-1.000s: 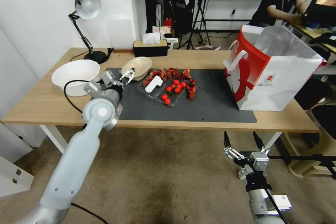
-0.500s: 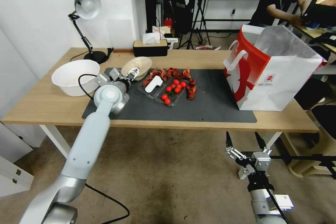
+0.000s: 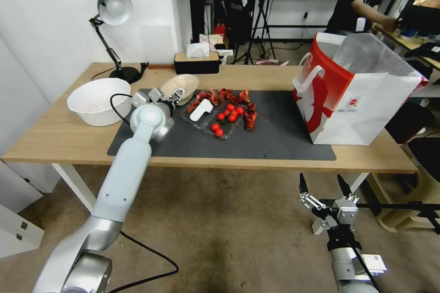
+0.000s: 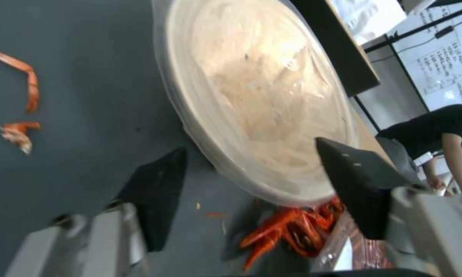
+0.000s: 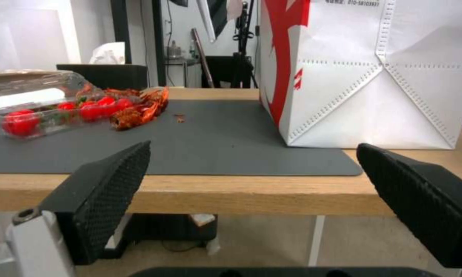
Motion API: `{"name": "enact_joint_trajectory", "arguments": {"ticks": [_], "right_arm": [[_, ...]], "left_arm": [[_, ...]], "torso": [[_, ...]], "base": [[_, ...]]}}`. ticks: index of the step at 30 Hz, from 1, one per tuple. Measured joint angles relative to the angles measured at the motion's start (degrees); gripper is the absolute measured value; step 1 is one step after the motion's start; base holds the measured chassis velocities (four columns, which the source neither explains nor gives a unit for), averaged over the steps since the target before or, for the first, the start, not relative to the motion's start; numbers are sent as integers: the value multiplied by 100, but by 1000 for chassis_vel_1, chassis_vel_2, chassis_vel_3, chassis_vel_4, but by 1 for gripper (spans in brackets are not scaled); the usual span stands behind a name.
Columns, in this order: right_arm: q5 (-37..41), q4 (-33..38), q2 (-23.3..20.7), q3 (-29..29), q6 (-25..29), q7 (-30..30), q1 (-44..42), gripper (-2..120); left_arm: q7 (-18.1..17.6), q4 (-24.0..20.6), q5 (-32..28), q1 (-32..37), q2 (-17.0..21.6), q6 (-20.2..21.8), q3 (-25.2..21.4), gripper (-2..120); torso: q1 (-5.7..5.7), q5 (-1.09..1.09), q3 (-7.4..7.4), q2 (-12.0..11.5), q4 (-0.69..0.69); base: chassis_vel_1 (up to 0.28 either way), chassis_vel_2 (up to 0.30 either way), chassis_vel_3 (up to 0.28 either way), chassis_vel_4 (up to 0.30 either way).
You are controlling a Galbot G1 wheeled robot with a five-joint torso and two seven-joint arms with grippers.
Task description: Pick up the trash from the table and place it into the takeout bag.
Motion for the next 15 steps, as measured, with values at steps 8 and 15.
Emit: {"name": "enact_joint_trajectory", "arguments": {"ticks": [8, 15], "right_arm": [[-25, -14, 28, -29, 0, -4, 10, 100], [-36, -16, 38, -35, 0, -9, 8, 100]], "left_arm": [[-1, 77, -74, -110, 88, -53, 3, 37], [-2, 98, -106, -153, 135, -67, 15, 17]], "torso": [[0, 1, 0, 0, 0], [0, 1, 0, 0, 0]], "base": [[0, 0, 0, 0], [0, 0, 0, 0]]}}
